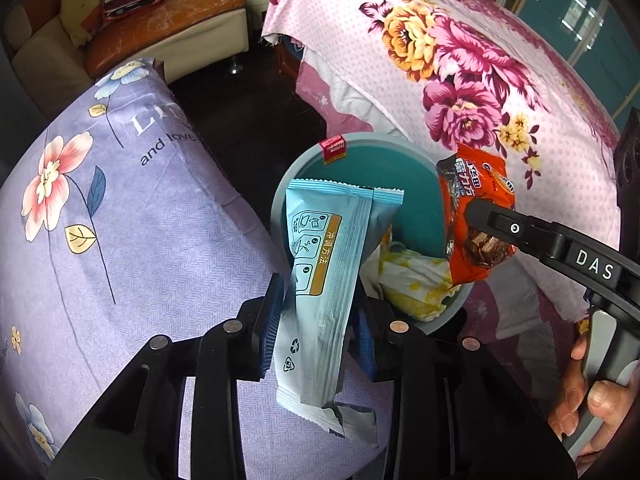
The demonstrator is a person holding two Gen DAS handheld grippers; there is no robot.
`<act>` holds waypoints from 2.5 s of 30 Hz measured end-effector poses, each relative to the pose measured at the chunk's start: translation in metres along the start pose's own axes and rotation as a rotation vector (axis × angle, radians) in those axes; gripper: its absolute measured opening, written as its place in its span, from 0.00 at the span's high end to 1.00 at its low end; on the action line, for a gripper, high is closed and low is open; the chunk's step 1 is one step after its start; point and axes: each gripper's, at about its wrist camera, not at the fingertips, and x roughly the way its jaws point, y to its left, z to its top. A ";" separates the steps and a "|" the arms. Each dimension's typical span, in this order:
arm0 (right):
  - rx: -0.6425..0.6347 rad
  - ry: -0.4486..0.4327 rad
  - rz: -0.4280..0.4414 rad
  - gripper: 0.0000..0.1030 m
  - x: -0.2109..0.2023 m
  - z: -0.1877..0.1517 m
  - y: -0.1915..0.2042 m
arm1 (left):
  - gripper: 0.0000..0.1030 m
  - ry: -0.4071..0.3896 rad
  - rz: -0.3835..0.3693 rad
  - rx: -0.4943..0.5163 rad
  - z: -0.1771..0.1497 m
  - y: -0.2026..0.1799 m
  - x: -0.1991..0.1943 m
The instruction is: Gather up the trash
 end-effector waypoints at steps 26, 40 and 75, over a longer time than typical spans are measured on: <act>0.014 0.036 -0.065 0.27 0.022 -0.003 0.009 | 0.10 0.013 0.022 -0.085 -0.012 0.032 0.001; -0.074 0.033 -0.094 0.11 0.006 -0.022 0.044 | 0.09 -0.018 0.048 -0.146 -0.035 0.060 -0.028; -0.286 0.010 -0.215 0.07 -0.032 -0.071 0.132 | 0.04 -0.137 0.084 -0.307 -0.093 0.125 -0.096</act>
